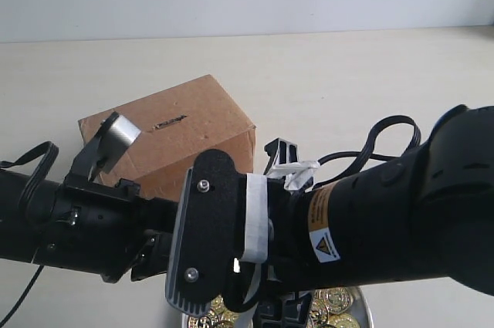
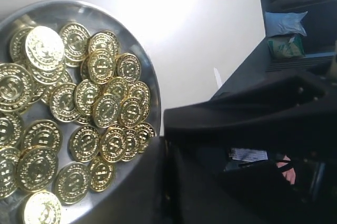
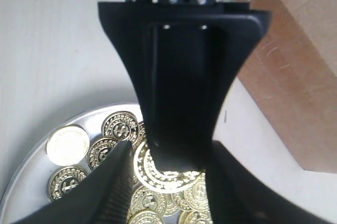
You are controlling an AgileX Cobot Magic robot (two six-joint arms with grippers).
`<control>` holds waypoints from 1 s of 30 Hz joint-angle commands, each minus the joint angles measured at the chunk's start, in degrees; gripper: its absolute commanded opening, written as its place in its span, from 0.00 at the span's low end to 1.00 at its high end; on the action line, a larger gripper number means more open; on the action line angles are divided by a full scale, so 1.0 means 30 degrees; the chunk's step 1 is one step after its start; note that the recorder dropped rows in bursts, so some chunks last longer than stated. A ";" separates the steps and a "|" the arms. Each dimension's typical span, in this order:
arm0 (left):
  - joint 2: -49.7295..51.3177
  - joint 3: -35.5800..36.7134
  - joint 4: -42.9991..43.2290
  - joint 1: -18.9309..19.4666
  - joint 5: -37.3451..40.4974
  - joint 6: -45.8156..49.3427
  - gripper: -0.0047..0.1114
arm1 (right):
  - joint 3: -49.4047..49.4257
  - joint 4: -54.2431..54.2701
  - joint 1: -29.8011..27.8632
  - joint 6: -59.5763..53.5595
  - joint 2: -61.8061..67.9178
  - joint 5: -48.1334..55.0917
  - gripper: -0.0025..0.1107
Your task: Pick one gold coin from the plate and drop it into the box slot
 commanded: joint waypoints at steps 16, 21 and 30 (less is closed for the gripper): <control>-0.1299 -0.0402 0.2106 0.1913 -0.0165 0.0440 0.04 | -0.0073 -0.4926 0.0001 0.6472 -0.1807 0.1817 0.44; -0.2941 -0.1891 0.4164 0.2337 -0.0366 0.0440 0.04 | -0.0073 -0.4659 0.0001 0.6555 -0.2544 0.2982 0.02; -0.4067 -0.5340 1.1959 0.2337 -0.6008 0.0440 0.04 | -0.0073 -0.2843 0.0001 0.6895 -0.2612 0.3498 0.02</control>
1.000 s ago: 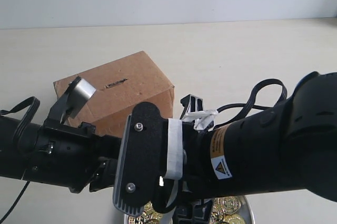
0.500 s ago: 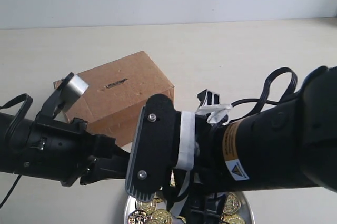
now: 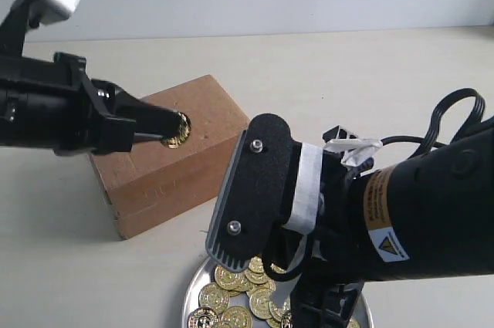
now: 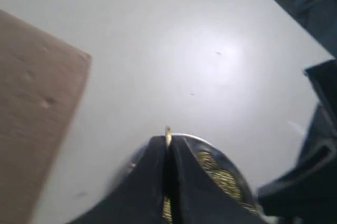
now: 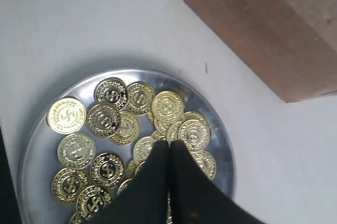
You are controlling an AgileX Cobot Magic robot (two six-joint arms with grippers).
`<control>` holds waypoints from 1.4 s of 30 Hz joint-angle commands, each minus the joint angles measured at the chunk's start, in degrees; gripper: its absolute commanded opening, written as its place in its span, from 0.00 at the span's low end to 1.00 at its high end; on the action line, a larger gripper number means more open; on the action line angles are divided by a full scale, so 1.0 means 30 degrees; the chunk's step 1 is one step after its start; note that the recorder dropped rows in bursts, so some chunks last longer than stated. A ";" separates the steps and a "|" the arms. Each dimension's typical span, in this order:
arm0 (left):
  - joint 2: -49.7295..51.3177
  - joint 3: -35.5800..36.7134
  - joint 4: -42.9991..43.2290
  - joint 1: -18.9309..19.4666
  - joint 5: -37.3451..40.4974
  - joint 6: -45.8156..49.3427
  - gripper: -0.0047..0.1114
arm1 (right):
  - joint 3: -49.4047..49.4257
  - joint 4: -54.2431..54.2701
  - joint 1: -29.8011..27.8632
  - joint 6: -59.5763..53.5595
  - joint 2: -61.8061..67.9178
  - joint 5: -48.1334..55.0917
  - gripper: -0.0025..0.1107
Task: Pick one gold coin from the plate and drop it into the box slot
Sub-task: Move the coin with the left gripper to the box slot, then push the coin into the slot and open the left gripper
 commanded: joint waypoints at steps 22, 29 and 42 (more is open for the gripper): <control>0.7420 -0.5946 0.9265 0.1644 -0.3029 0.4534 0.04 | -0.0073 0.1035 0.0001 0.0089 -0.0125 0.0183 0.02; 0.7756 -0.6356 0.8826 0.1924 -0.1234 0.5734 0.04 | -0.0073 0.1035 0.0001 0.0089 -0.0125 0.0183 0.02; 0.8335 -0.6356 0.8433 0.1924 -0.0639 0.6298 0.04 | -0.0073 0.1035 0.0001 0.0089 -0.0125 0.0183 0.02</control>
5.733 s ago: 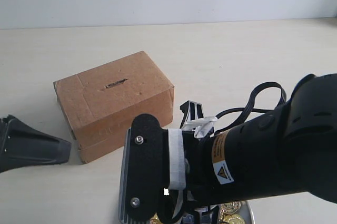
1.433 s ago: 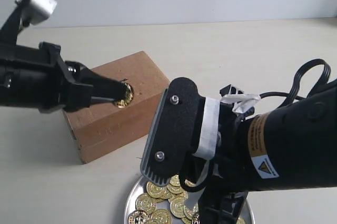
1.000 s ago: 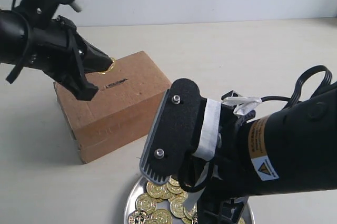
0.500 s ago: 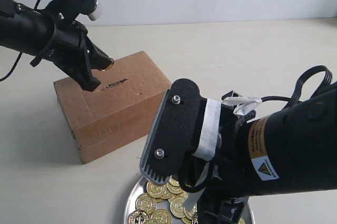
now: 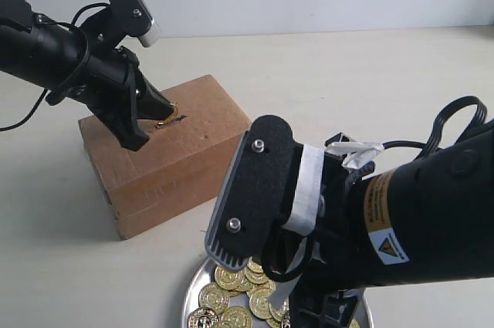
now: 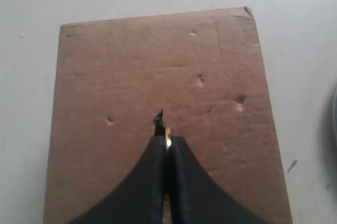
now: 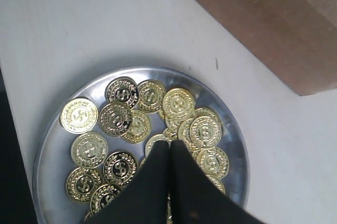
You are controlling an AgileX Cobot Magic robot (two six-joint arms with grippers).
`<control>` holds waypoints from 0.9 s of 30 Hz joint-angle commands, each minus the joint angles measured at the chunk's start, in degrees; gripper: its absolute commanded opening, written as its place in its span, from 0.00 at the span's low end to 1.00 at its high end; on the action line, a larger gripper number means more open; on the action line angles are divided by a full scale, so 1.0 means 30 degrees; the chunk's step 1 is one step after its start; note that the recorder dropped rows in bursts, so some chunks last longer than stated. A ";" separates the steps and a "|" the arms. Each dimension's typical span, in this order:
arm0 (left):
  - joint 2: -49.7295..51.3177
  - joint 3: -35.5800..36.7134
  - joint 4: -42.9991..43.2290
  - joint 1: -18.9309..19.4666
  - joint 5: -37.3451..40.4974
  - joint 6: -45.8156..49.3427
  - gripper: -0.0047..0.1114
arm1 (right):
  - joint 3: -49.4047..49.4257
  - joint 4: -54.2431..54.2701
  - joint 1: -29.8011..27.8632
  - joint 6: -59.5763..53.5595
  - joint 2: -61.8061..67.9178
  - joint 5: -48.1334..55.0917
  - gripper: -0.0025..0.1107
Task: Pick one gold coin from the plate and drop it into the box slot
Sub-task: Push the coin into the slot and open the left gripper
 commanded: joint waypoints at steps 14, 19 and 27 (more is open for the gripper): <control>0.0836 -0.0117 -0.0501 0.0033 -0.0124 0.0638 0.05 | -0.0073 0.0079 0.0001 0.0051 -0.0125 -0.0067 0.02; 0.0836 -0.0117 -0.0534 0.0033 -0.0124 0.0638 0.26 | -0.0073 0.0079 0.0001 0.0051 -0.0125 -0.0067 0.02; -0.0194 -0.0117 -0.0534 0.0033 -0.0886 0.0535 0.33 | -0.0073 0.0043 0.0001 0.0053 -0.0125 -0.0067 0.02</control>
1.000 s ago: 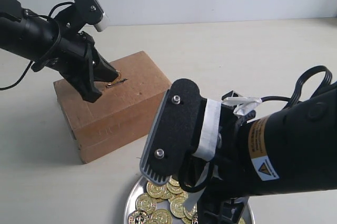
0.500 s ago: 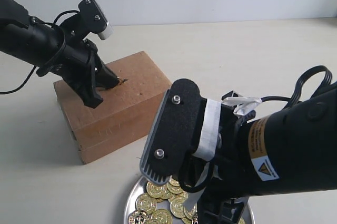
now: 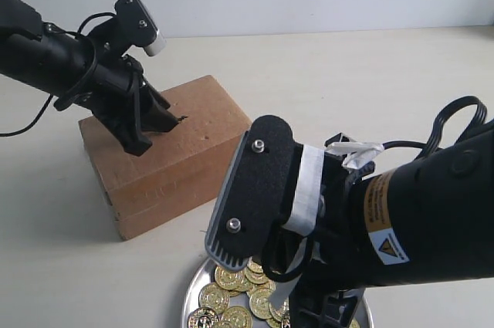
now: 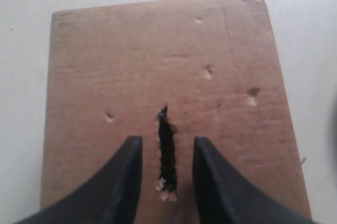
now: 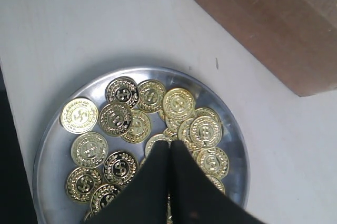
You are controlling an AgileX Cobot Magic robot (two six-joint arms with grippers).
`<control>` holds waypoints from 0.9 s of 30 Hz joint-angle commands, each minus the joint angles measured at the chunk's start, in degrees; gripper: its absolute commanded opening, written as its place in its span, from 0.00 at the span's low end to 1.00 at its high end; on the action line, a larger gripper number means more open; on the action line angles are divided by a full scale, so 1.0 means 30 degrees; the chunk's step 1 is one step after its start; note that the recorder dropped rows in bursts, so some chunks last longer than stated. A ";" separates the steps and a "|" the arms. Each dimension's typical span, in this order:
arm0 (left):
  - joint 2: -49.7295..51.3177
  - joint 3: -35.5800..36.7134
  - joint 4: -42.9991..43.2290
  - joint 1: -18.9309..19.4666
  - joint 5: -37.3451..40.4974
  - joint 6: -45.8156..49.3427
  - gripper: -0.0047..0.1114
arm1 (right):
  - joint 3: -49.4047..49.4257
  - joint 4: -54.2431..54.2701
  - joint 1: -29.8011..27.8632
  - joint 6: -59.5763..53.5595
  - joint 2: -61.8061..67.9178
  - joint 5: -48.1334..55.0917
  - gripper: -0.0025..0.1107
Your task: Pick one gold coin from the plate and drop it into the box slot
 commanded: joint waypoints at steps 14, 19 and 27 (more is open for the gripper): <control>-0.7830 0.0253 0.0755 0.0033 0.1536 -0.4109 0.04 | -0.0036 -0.0571 0.0001 0.0094 -0.0134 -0.2424 0.02; -1.1053 0.2636 0.0755 0.0033 0.1490 -0.4234 0.04 | -0.0036 -0.1051 -0.0610 0.1067 -0.0633 -0.3586 0.02; -1.7979 0.6491 0.0755 0.0033 0.1376 -0.5185 0.04 | -0.0036 -0.5087 -0.3542 0.2714 -0.4011 -0.2681 0.02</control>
